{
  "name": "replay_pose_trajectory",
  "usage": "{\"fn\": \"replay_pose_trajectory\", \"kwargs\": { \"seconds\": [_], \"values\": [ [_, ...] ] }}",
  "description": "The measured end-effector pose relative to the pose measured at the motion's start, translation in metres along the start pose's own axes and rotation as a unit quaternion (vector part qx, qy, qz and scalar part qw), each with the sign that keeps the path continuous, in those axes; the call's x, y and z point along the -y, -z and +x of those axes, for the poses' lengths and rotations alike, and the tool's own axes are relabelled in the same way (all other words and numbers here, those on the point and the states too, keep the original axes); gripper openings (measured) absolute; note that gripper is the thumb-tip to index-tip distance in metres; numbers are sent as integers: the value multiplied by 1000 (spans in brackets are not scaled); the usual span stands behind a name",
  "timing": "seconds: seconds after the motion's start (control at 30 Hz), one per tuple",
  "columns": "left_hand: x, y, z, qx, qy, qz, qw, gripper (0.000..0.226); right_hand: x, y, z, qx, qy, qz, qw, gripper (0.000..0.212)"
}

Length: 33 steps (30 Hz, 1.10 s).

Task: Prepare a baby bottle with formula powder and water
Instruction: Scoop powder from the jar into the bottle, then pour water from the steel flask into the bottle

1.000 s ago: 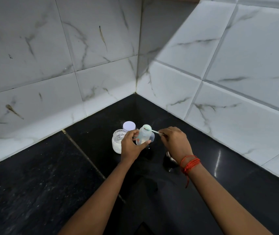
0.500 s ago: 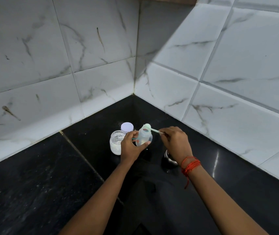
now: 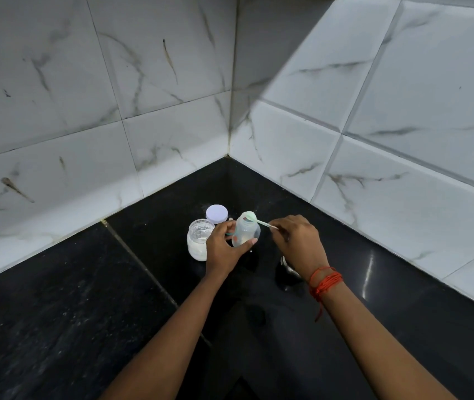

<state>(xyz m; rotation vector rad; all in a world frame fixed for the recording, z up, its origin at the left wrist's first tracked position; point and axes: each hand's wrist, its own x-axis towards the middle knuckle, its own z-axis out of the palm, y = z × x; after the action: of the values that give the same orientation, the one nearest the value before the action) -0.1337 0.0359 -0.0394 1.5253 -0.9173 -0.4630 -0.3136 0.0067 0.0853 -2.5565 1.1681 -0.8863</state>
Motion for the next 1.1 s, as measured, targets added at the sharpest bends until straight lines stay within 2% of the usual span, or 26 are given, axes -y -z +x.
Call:
{"fn": "replay_pose_trajectory", "kwargs": {
  "seconds": [0.07, 0.2, 0.27, 0.47, 0.57, 0.63, 0.77, 0.83, 0.97, 1.1],
  "values": [
    [1, 0, 0, 7, 3, -8, 1000, 58, 1, 0, 1, -9, -17, 18, 1000, 10],
    [14, 0, -5, 25, 21, 1, 999, 59, 7, -1, 12, -44, -151, 163, 974, 6],
    [23, 0, -12, 39, 38, 8, 998, 58, 14, -9, 24, -28, -177, 174, 968, 7],
    [38, -6, -32, 84, 62, 2, 995, 53, 49, -57, 73, 118, -123, 65, 983, 14],
    [38, -5, -31, 92, 72, 6, 993, 52, 67, -79, 88, 217, -83, 5, 973, 21],
    [42, -5, -26, 92, 75, 5, 993, 52, 71, -89, 95, 239, -72, 8, 968, 21],
    [41, -3, -17, 84, 66, 4, 994, 57, 59, -95, 108, 181, -119, 52, 975, 29],
    [40, -1, -13, 81, 65, 3, 995, 60, 46, -88, 111, 157, -122, 59, 978, 23],
    [39, 1, -6, 75, 68, -1, 995, 54, 10, -50, 104, 92, -133, 57, 985, 15],
    [33, 2, -3, 80, 62, 1, 995, 54, -39, -6, 71, 16, -205, 71, 976, 16]
  ]
}}
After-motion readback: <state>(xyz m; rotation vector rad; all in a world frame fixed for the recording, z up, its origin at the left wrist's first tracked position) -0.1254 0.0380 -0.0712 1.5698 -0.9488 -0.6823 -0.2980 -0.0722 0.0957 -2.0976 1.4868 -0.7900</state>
